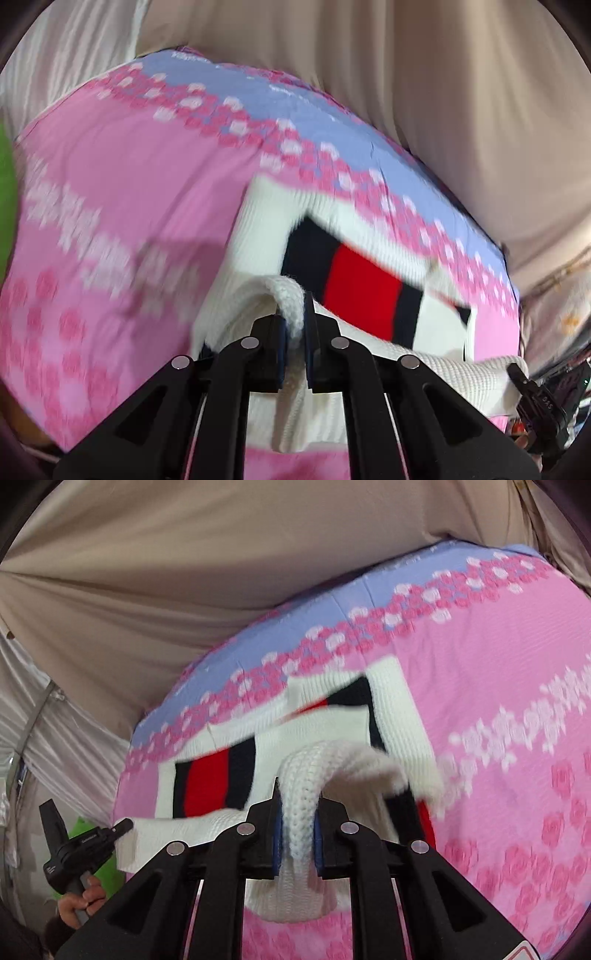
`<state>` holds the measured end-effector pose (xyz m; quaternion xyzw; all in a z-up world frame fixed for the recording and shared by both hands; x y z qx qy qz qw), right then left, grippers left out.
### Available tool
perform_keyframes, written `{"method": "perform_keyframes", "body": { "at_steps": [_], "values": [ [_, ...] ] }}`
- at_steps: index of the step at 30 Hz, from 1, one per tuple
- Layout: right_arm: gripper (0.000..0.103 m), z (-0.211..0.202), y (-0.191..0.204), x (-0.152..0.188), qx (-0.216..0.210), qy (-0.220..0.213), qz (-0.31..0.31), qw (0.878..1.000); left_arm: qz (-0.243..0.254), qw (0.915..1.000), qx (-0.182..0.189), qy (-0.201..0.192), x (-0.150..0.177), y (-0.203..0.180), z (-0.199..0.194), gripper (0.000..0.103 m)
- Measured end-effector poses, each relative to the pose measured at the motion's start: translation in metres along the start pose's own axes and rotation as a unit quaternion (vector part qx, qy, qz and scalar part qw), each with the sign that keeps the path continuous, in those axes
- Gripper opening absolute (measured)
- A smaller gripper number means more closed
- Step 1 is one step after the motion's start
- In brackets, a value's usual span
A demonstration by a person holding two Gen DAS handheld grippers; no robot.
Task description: Fold small clothes
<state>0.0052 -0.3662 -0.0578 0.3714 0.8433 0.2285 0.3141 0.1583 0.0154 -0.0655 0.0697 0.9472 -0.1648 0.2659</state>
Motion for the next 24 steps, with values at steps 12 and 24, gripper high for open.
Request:
{"method": "perform_keyframes", "body": {
  "at_steps": [12,24],
  "values": [
    [0.056,0.028,-0.034,-0.009,0.089,-0.039,-0.019,0.995,0.076,0.9929,-0.092,0.006,-0.01,0.009,0.029,0.068],
    [0.008,0.001,-0.053,0.028,0.094,-0.032,-0.032,0.995,0.016,0.9954,-0.023,0.091,0.036,0.021,0.027,0.011]
  ]
}}
Point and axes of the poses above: each gripper's, at about its wrist camera, not at the fingertips, and z roughly the way its jaws point, y to its left, x to its underside, the point moved 4 cm from there along z, roughly the way its jaws point, and after that the axes turned 13 degrees about z, right-handed, at the moved point
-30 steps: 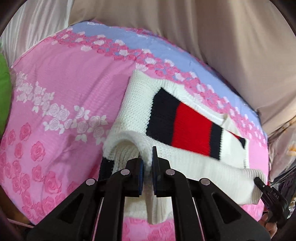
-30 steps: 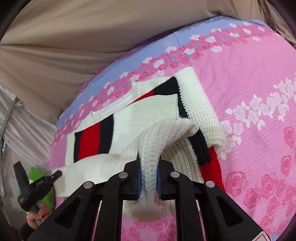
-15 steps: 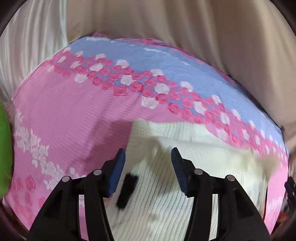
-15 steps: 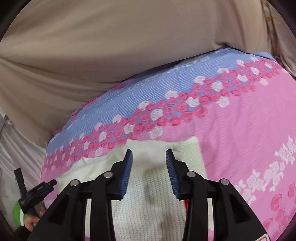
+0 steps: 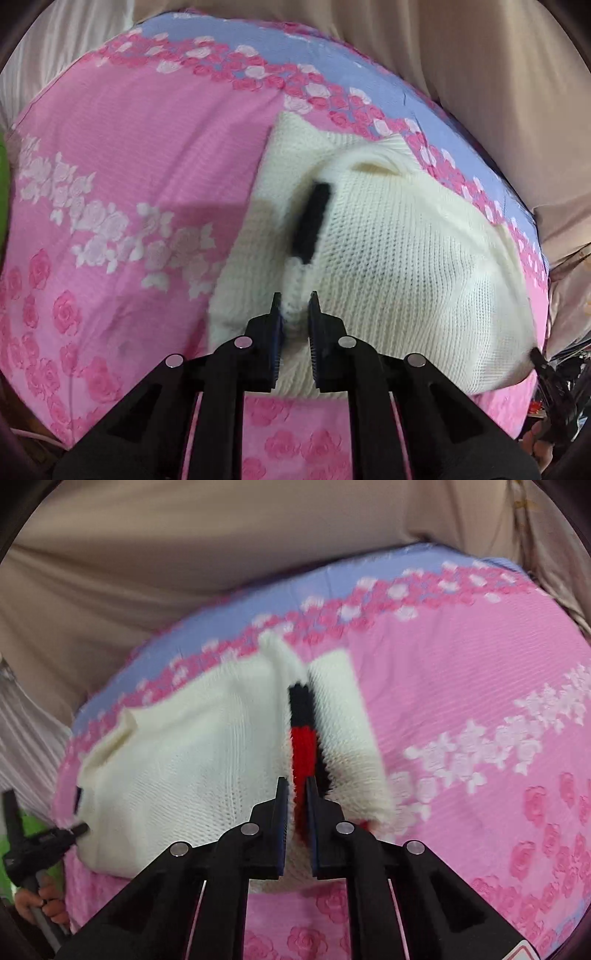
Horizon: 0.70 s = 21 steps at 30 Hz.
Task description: Fold small clothes
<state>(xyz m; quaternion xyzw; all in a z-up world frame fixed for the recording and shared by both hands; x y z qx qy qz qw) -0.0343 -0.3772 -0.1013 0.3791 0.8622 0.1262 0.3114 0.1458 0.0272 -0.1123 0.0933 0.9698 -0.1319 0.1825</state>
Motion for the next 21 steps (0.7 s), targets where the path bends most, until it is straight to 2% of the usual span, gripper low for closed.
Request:
{"method": "perform_keyframes", "body": {
  "at_steps": [2,5,6,7,8,10,11,12,13,14,15,16,17,20,21],
  "values": [
    [0.008,-0.007,-0.019,0.008,0.019,0.01,0.002,1.0,0.005,0.9998,-0.016,0.008,0.005,0.005,0.0,0.011],
    [0.008,0.028,-0.058,0.035,0.07,0.066,0.016,0.995,-0.01,0.9991,-0.025,0.031,0.017,0.013,0.018,0.011],
    [0.01,0.04,-0.068,0.044,0.069,0.088,0.029,0.993,-0.009,0.9991,-0.029,0.03,0.018,0.012,0.018,0.012],
    [0.011,0.037,-0.067,0.044,0.068,0.079,0.035,0.994,0.0,0.9989,-0.037,0.029,0.017,0.008,0.014,0.014],
    [0.015,0.03,-0.061,0.039,0.073,0.073,0.035,0.994,0.007,0.9988,-0.041,0.027,0.015,0.006,0.008,0.015],
    [0.018,0.011,-0.042,0.019,0.076,0.033,0.02,0.996,0.014,0.999,-0.043,-0.004,0.004,0.001,-0.014,0.017],
    [0.025,0.005,-0.032,0.01,0.075,0.016,0.007,0.997,0.02,0.9985,-0.043,-0.027,-0.007,-0.004,-0.025,0.026],
    [0.036,0.0,-0.019,-0.003,0.069,-0.002,-0.013,0.997,0.028,0.9979,-0.044,-0.039,-0.016,-0.009,-0.03,0.033],
    [0.043,0.001,-0.008,-0.014,0.066,-0.01,-0.027,0.997,0.038,0.997,-0.044,-0.051,-0.025,-0.015,-0.032,0.045],
    [0.053,0.006,0.001,-0.026,0.063,-0.014,-0.04,0.997,0.057,0.9953,-0.045,-0.063,-0.038,-0.024,-0.031,0.051],
    [0.053,0.016,0.011,-0.038,0.057,-0.012,-0.047,0.997,0.071,0.9941,-0.048,-0.067,-0.046,-0.03,-0.026,0.054],
    [0.053,0.029,0.017,-0.048,0.056,-0.008,-0.046,0.997,0.087,0.9924,-0.053,-0.069,-0.054,-0.037,-0.017,0.062],
    [0.054,0.043,0.021,-0.055,0.056,-0.001,-0.044,0.997,0.097,0.9916,-0.054,-0.067,-0.06,-0.041,-0.009,0.065],
    [0.055,0.092,0.027,-0.066,0.067,0.04,-0.029,0.997,0.116,0.9918,-0.048,-0.026,-0.07,-0.057,0.038,0.065],
    [0.055,0.105,0.026,-0.065,0.073,0.058,-0.022,0.995,0.113,0.9922,-0.05,-0.016,-0.07,-0.058,0.047,0.062]
  ]
}}
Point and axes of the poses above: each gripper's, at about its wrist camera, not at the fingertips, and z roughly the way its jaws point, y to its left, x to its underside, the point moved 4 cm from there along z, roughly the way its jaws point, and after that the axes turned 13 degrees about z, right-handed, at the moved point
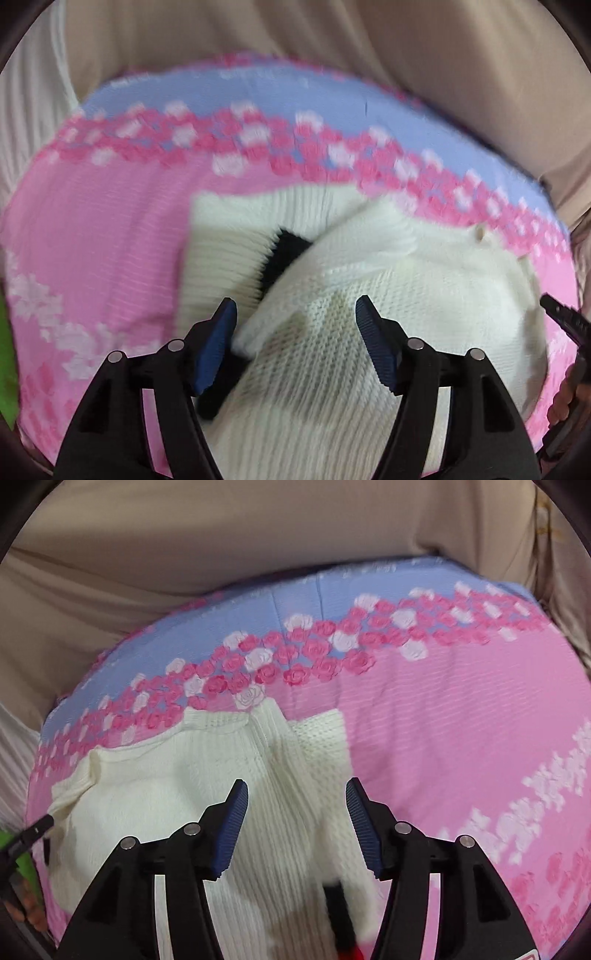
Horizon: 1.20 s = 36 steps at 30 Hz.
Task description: Fold small clothes
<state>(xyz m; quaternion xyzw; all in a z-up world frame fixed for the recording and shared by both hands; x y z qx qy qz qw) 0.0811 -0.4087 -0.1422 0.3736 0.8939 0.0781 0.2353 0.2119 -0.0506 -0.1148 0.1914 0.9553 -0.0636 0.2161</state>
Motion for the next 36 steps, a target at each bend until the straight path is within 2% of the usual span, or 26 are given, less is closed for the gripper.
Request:
{"method": "perform_keyframes", "body": {
  "at_steps": [1,2,3,4,6,8,10,11,12,13,14,15,16,17,18,20,22,23,24,26,28,31,34,36],
  "values": [
    [0.054,0.009,0.002,0.002,0.007,0.011,0.001,1.0,-0.003,1.0,0.0,0.008,0.001,-0.001,0.008,0.047],
    [0.04,0.012,0.005,0.007,0.012,0.009,-0.003,1.0,-0.01,0.9999,0.006,0.011,0.002,0.001,0.011,0.026],
    [0.008,0.009,0.01,0.01,0.009,0.003,-0.01,1.0,-0.023,0.9996,0.011,0.011,0.003,0.004,0.01,0.016],
    [0.008,0.004,0.013,0.012,0.003,0.0,-0.012,1.0,-0.041,0.999,0.019,0.002,0.003,0.008,0.005,0.007],
    [0.007,-0.028,0.024,0.014,-0.025,-0.046,-0.019,0.998,-0.073,0.9965,0.025,-0.032,-0.001,0.018,-0.017,0.006],
    [0.007,-0.066,0.029,0.01,-0.061,-0.087,-0.012,0.994,-0.082,0.9946,0.03,-0.056,-0.008,0.024,-0.037,0.006],
    [0.007,-0.094,0.029,-0.003,-0.078,-0.124,-0.001,0.989,-0.093,0.9935,0.028,-0.059,-0.017,0.031,-0.046,0.006],
    [0.007,-0.093,0.027,-0.009,-0.066,-0.129,-0.001,0.989,-0.1,0.9935,0.027,-0.048,-0.022,0.034,-0.04,0.007],
    [0.007,-0.076,0.021,-0.018,-0.043,-0.11,0.004,0.993,-0.108,0.9933,0.028,-0.031,-0.026,0.037,-0.026,0.008],
    [0.007,-0.058,0.014,-0.024,-0.025,-0.091,0.015,0.995,-0.115,0.9927,0.029,-0.018,-0.027,0.042,-0.014,0.013],
    [0.008,-0.04,0.005,-0.027,-0.01,-0.069,0.021,0.997,-0.123,0.992,0.031,0.001,-0.027,0.046,0.002,0.019],
    [0.008,-0.013,-0.005,-0.027,0.013,-0.026,0.027,0.999,-0.126,0.9911,0.028,0.032,-0.024,0.049,0.021,0.019],
    [0.009,0.005,-0.013,-0.023,0.03,0.009,0.031,0.999,-0.126,0.9907,0.022,0.046,-0.02,0.051,0.029,0.019],
    [0.011,0.012,-0.02,-0.017,0.034,0.025,0.035,0.998,-0.128,0.9906,0.027,0.039,-0.016,0.052,0.029,0.019],
    [0.013,0.006,-0.024,-0.013,0.026,0.014,0.041,0.999,-0.132,0.9904,0.03,0.028,-0.014,0.053,0.023,0.021],
    [0.019,-0.016,-0.029,-0.004,0.016,-0.011,0.048,0.999,-0.133,0.991,0.017,-0.002,-0.006,0.057,0.002,0.033],
    [0.03,-0.039,-0.038,0.013,0.019,-0.027,0.048,0.998,-0.124,0.9911,-0.023,-0.042,0.01,0.064,-0.029,0.062],
    [0.044,-0.049,-0.044,0.024,0.018,-0.031,0.054,0.998,-0.124,0.99,-0.033,-0.059,0.02,0.067,-0.042,0.067],
    [0.053,-0.057,-0.053,0.04,0.011,-0.032,0.062,0.997,-0.123,0.9897,-0.035,-0.064,0.035,0.068,-0.051,0.072],
    [0.056,-0.063,-0.069,0.074,0.007,-0.012,0.074,0.997,-0.116,0.9922,-0.01,-0.045,0.067,0.063,-0.053,0.073],
    [0.056,-0.065,-0.08,0.102,0.0,0.005,0.083,0.997,-0.115,0.9931,-0.004,-0.021,0.091,0.058,-0.047,0.074],
    [0.058,-0.055,-0.082,0.126,-0.039,0.035,0.117,0.992,-0.142,0.9899,-0.002,0.007,0.121,0.053,-0.031,0.076],
    [0.058,-0.046,-0.078,0.13,-0.08,0.044,0.164,0.982,-0.173,0.9849,-0.005,0.007,0.12,0.054,-0.02,0.078],
    [0.057,-0.041,-0.071,0.123,-0.082,0.034,0.179,0.98,-0.189,0.9818,0.018,0.008,0.109,0.057,-0.016,0.071]
  ]
}}
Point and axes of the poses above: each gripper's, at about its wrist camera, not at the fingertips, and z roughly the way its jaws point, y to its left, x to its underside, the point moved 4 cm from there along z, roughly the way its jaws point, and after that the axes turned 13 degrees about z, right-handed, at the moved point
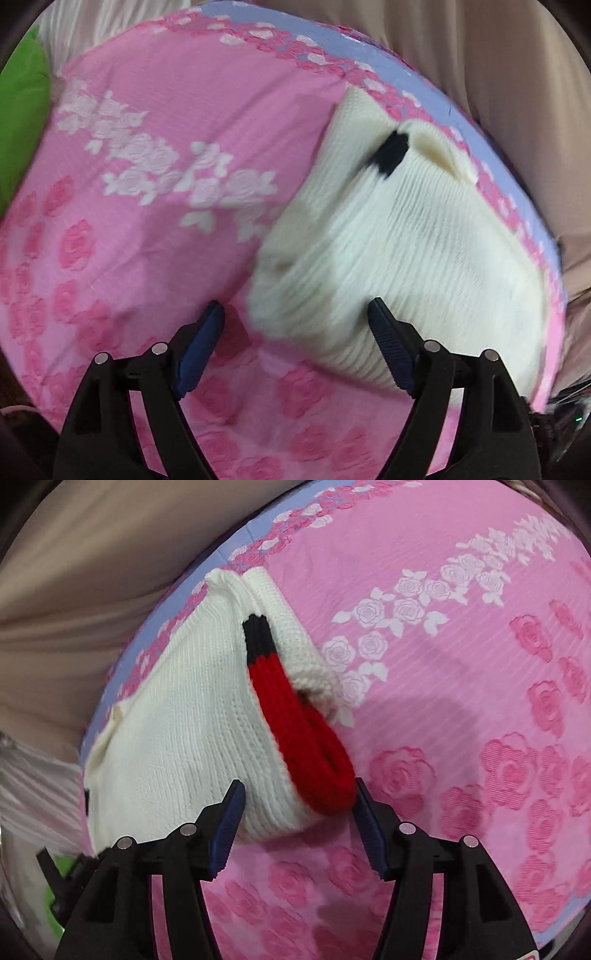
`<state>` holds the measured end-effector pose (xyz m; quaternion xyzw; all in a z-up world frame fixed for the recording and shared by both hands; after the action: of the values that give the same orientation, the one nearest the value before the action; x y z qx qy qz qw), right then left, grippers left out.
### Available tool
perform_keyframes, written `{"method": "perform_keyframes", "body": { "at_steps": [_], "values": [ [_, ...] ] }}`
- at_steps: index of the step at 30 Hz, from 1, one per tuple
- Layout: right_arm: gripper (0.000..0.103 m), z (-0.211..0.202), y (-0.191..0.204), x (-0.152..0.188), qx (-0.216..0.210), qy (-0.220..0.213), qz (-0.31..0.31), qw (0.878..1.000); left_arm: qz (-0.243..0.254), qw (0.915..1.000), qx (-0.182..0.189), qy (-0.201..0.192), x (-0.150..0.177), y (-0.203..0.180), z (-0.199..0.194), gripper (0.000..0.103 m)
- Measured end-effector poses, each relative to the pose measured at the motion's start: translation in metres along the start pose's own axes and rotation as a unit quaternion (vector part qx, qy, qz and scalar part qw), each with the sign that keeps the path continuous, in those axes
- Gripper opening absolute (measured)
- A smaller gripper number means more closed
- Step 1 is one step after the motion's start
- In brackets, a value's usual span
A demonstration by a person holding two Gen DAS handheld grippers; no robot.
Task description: Fold small clothes
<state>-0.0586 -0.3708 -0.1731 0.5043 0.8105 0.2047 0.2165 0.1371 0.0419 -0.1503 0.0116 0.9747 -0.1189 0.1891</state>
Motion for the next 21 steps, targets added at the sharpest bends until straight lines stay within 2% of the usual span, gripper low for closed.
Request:
{"method": "perform_keyframes", "body": {
  "at_steps": [1,2,3,5,7,10,12,15,16,17,18,19,21],
  "values": [
    [0.051,0.002,0.004,-0.002,-0.003,0.0,0.002,1.0,-0.006,1.0,0.005,0.005,-0.003,0.0,0.002,0.056],
    [0.019,0.004,0.009,-0.004,-0.003,0.001,0.004,1.0,-0.01,0.9997,0.018,0.013,-0.008,-0.001,0.002,0.037],
    [0.014,0.002,0.014,-0.005,0.001,0.0,0.004,1.0,-0.011,0.9991,0.034,0.024,-0.012,-0.002,0.001,0.031],
    [0.013,-0.016,0.021,-0.007,-0.009,-0.019,-0.007,1.0,-0.004,0.999,0.038,0.022,-0.011,-0.002,-0.01,0.021],
    [0.012,-0.04,0.023,-0.005,-0.013,-0.029,-0.023,0.999,0.019,0.999,0.04,0.012,-0.007,0.0,-0.033,0.018],
    [0.011,-0.076,0.011,0.007,-0.007,-0.022,-0.051,0.998,0.037,0.9975,0.054,0.025,0.014,0.008,-0.06,0.017],
    [0.011,-0.094,-0.012,0.025,0.026,-0.011,-0.077,0.997,0.056,0.9957,0.052,0.053,0.042,0.019,-0.072,0.017],
    [0.012,-0.096,-0.064,0.062,0.066,0.038,-0.08,0.994,0.082,0.9902,0.044,0.104,0.094,0.033,-0.064,0.019],
    [0.013,-0.088,-0.083,0.077,0.079,0.059,-0.079,0.992,0.088,0.9885,0.037,0.117,0.106,0.035,-0.059,0.022],
    [0.015,-0.083,-0.094,0.085,0.094,0.068,-0.081,0.99,0.094,0.9868,0.013,0.131,0.121,0.039,-0.051,0.024],
    [0.021,-0.079,-0.104,0.093,0.108,0.072,-0.078,0.989,0.093,0.9874,0.01,0.128,0.127,0.039,-0.052,0.025],
    [0.025,-0.083,-0.105,0.092,0.102,0.061,-0.07,0.991,0.091,0.9885,0.011,0.12,0.126,0.037,-0.056,0.025],
    [0.029,-0.096,-0.093,0.079,0.107,0.023,-0.08,0.991,0.114,0.991,0.004,0.071,0.109,0.023,-0.08,0.026]
  ]
}}
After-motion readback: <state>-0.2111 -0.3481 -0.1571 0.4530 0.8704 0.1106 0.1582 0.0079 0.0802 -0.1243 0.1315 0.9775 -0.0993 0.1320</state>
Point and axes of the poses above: each gripper's, at about its wrist camera, not at the fingertips, and z roughly the way its jaws point, y to its left, x to its underside, the point moved 4 cm from there along z, roughly the way its jaws point, and after that the axes turned 13 degrees about z, right-handed, at the moved point
